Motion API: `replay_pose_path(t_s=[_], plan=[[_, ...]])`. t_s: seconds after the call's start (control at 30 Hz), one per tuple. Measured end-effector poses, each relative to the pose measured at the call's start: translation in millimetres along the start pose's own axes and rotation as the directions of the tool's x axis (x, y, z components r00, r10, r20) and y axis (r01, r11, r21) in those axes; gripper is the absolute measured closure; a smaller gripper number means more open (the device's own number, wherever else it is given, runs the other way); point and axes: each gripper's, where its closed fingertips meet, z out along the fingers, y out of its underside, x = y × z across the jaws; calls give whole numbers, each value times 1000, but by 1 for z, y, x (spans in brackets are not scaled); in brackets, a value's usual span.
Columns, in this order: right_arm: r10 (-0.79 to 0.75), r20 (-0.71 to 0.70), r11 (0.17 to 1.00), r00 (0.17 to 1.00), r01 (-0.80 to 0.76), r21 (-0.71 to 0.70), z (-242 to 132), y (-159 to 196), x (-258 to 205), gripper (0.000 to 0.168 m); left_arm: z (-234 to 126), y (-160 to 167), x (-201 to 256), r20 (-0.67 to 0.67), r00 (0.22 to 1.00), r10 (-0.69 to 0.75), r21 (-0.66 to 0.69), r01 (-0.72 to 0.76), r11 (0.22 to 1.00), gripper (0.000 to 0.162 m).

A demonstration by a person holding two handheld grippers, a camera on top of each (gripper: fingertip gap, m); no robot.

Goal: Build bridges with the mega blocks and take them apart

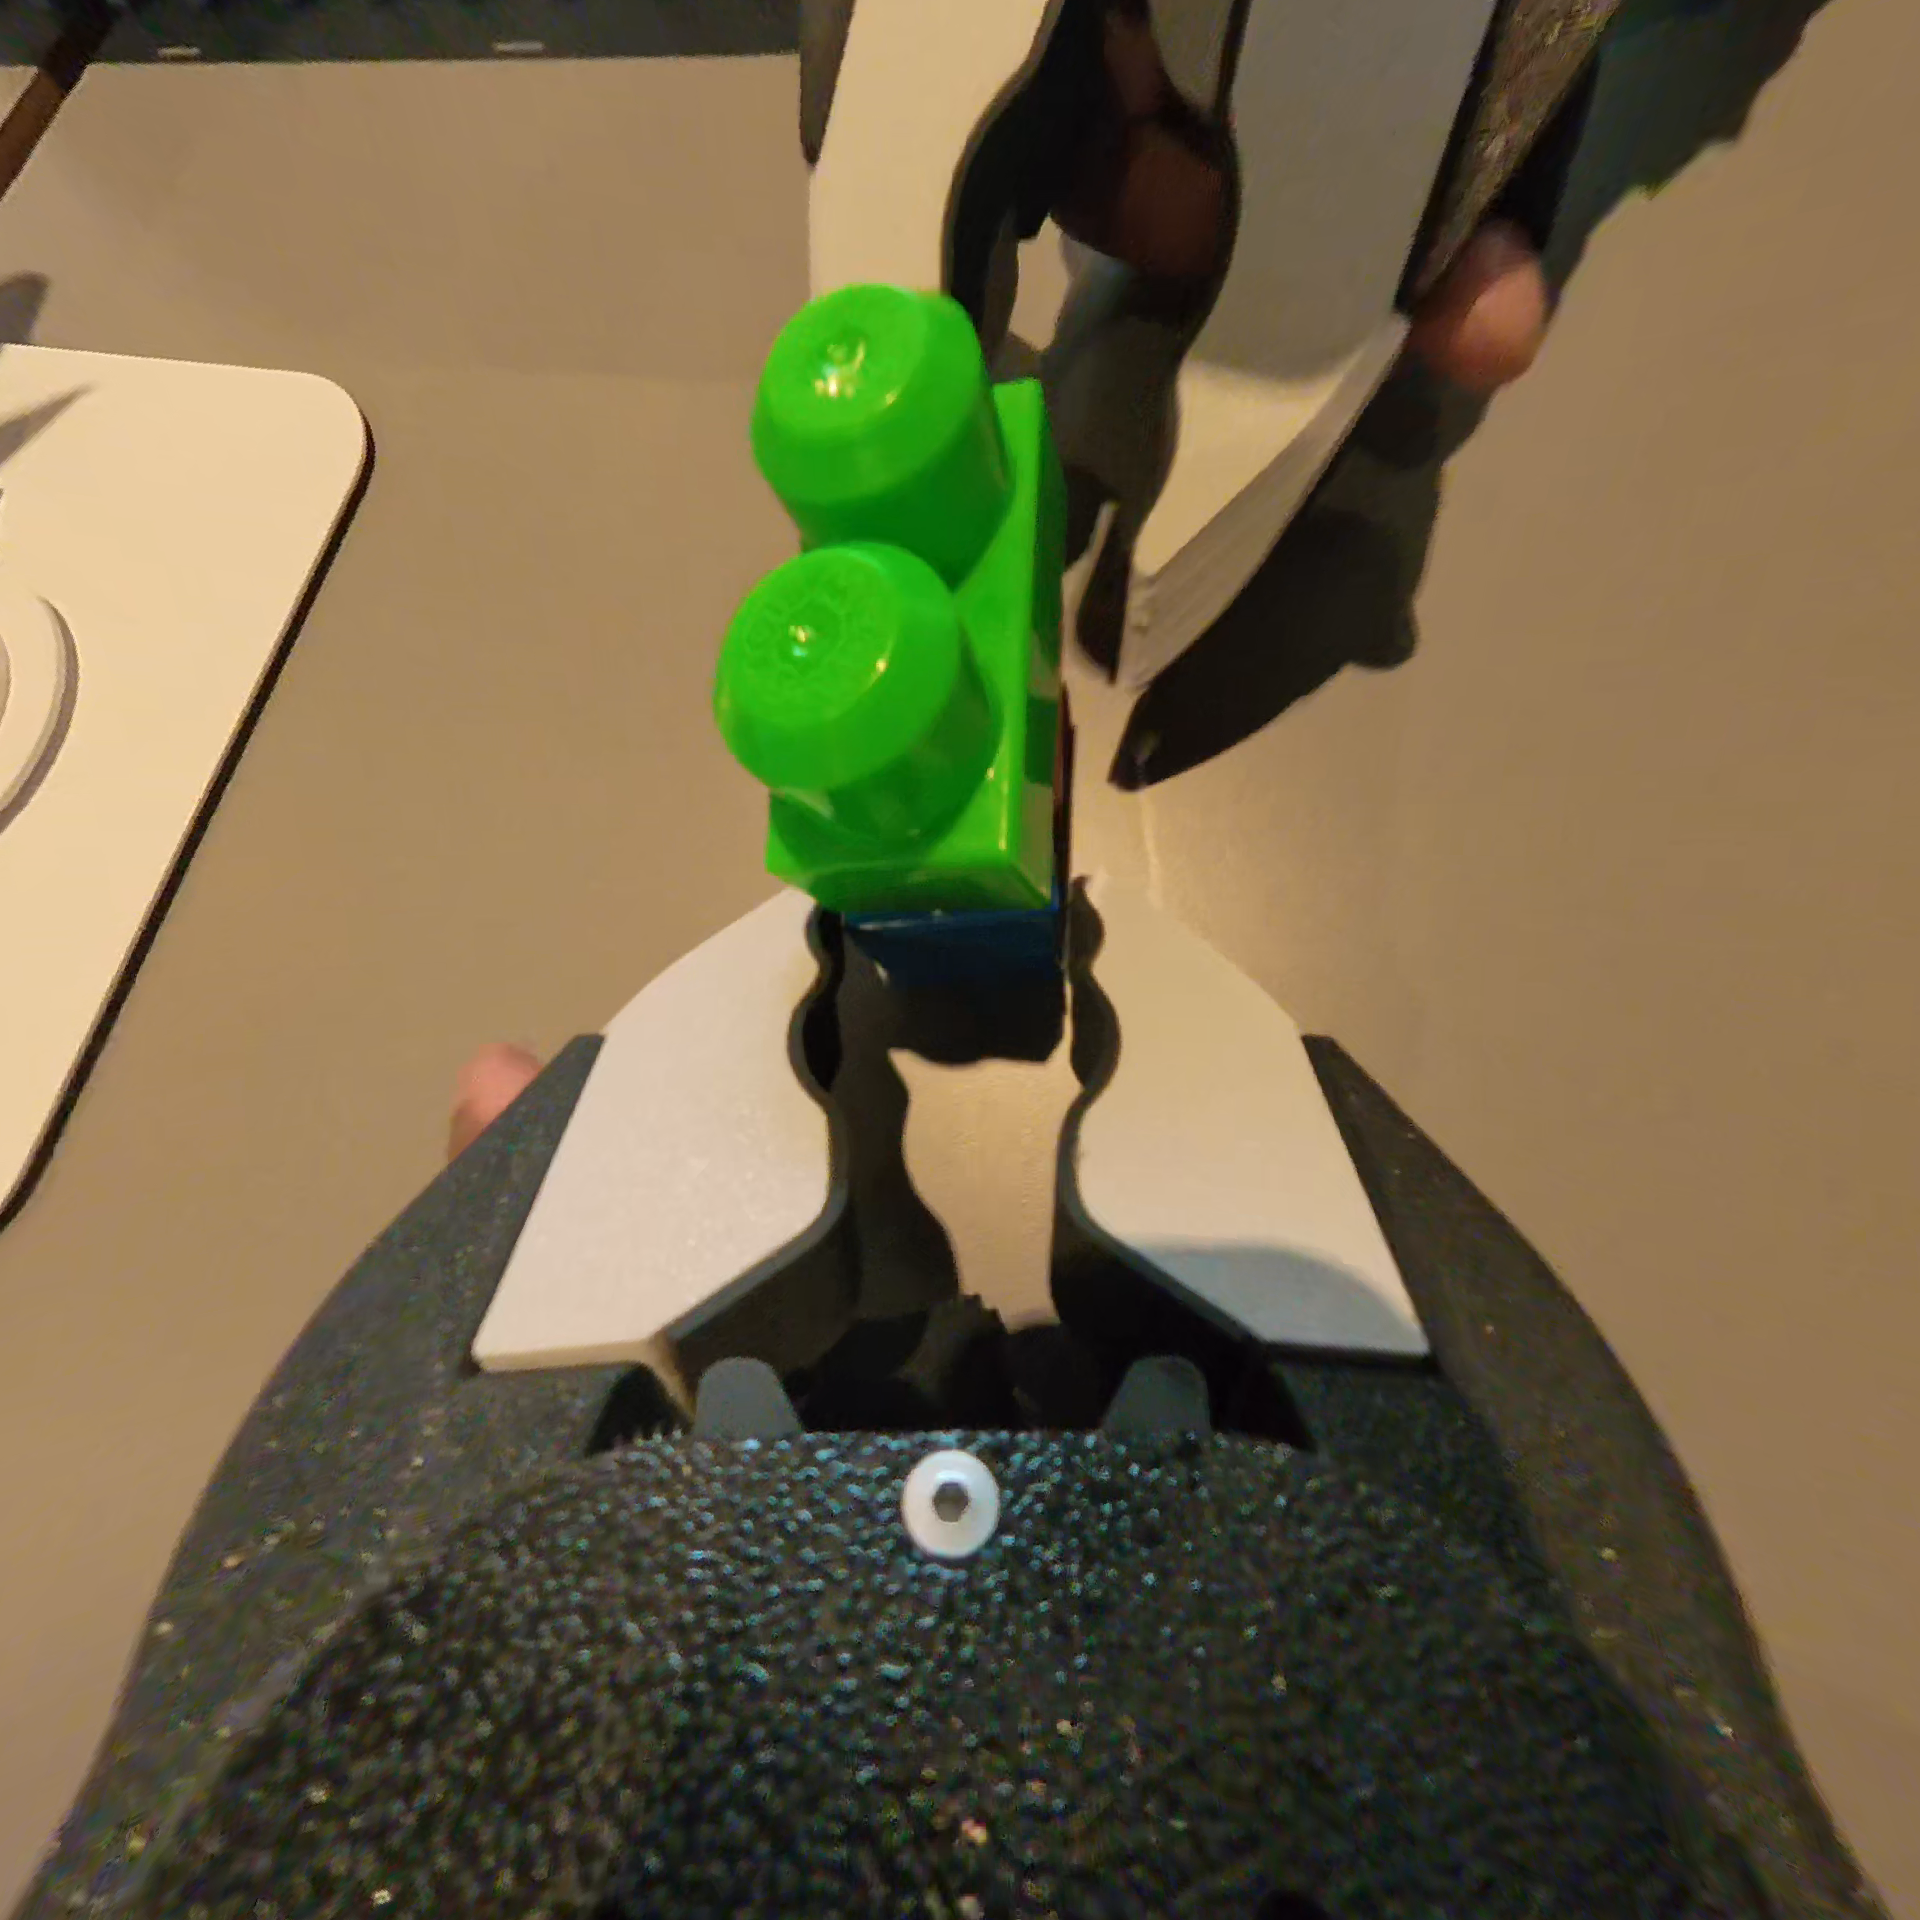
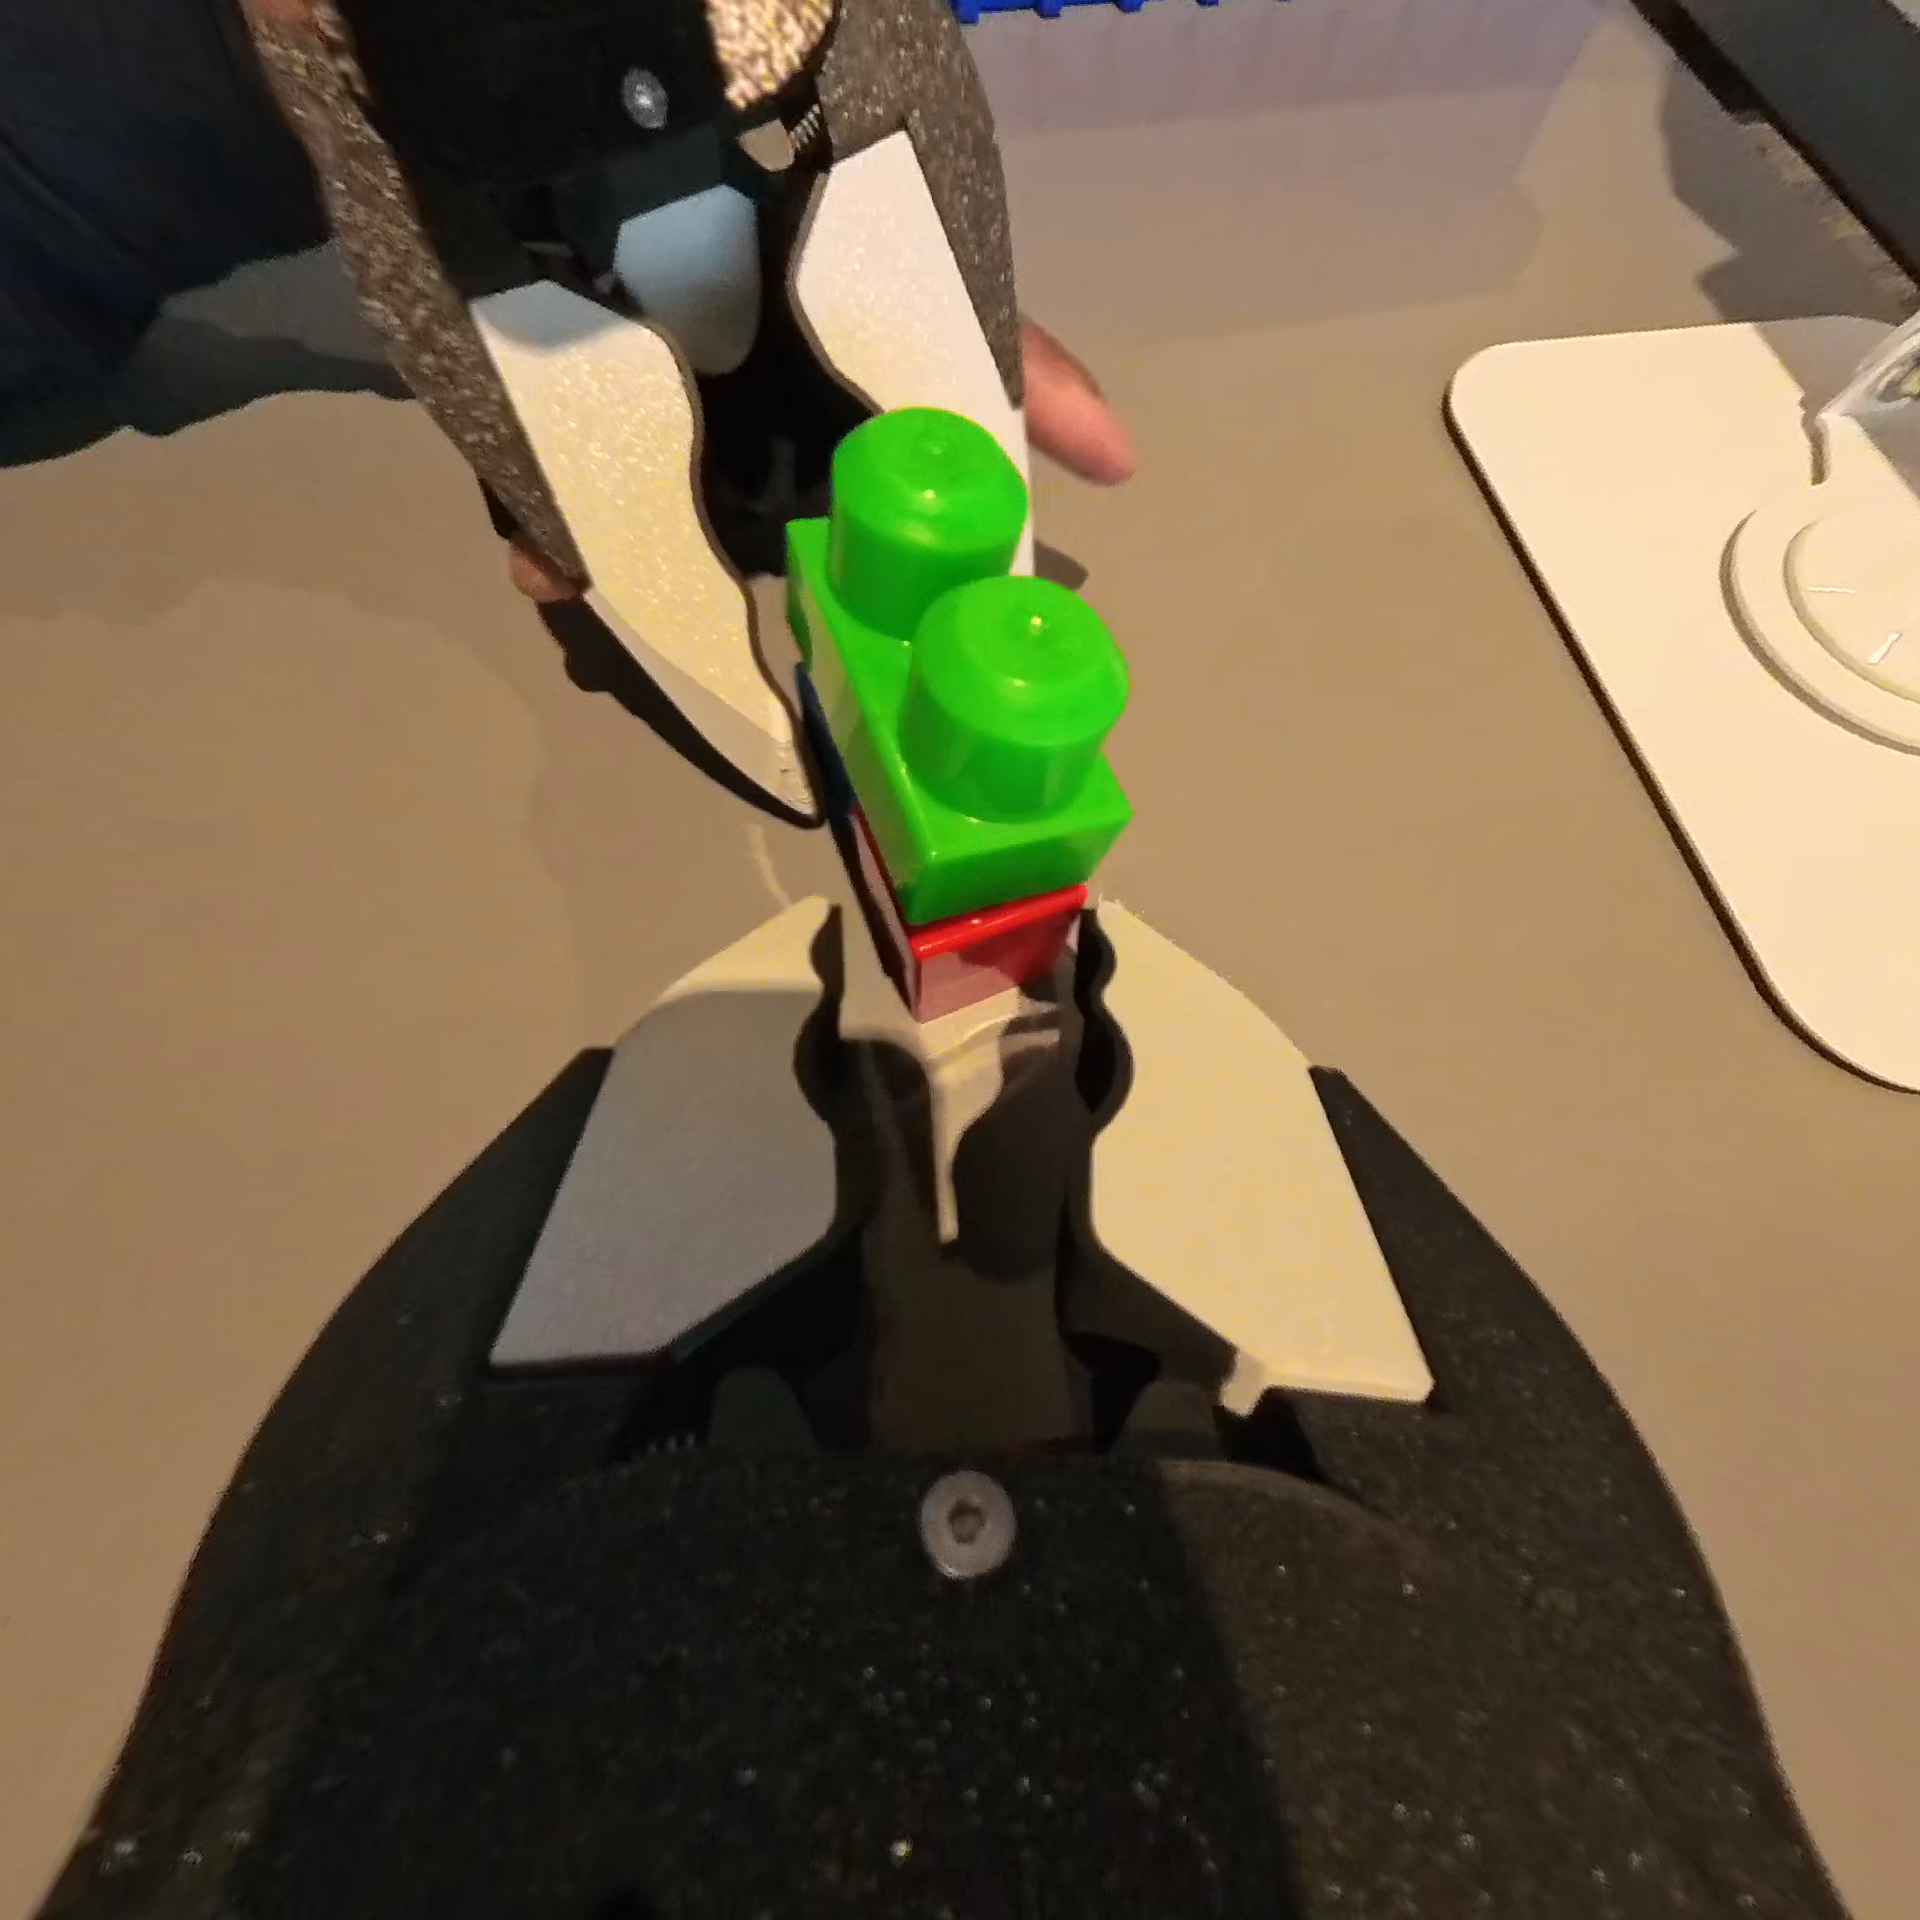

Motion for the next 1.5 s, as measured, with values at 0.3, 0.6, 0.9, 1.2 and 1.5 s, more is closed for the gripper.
replay_pose_path(t_s=[0.3,0.6,0.9,1.2,1.5], plan=[[-11,104,994,995,0,108,-19,-8,-1,99,-38,-6,-3,53,996,-69,159,60,986,104],[-36,161,972,986,-2,234,-29,-42,3,120,-50,-48,-13,25,995,-99,309,87,947,131],[-25,184,976,983,-15,217,-22,-35,4,138,-36,-45,-9,-3,996,-86,272,83,959,136],[-54,202,979,978,12,202,-22,-33,4,138,-33,-43,-7,85,996,-26,261,3,965,135],[-41,245,982,969,-6,189,-21,-32,5,137,-31,-42,-7,138,990,-29,223,-2,975,134]])
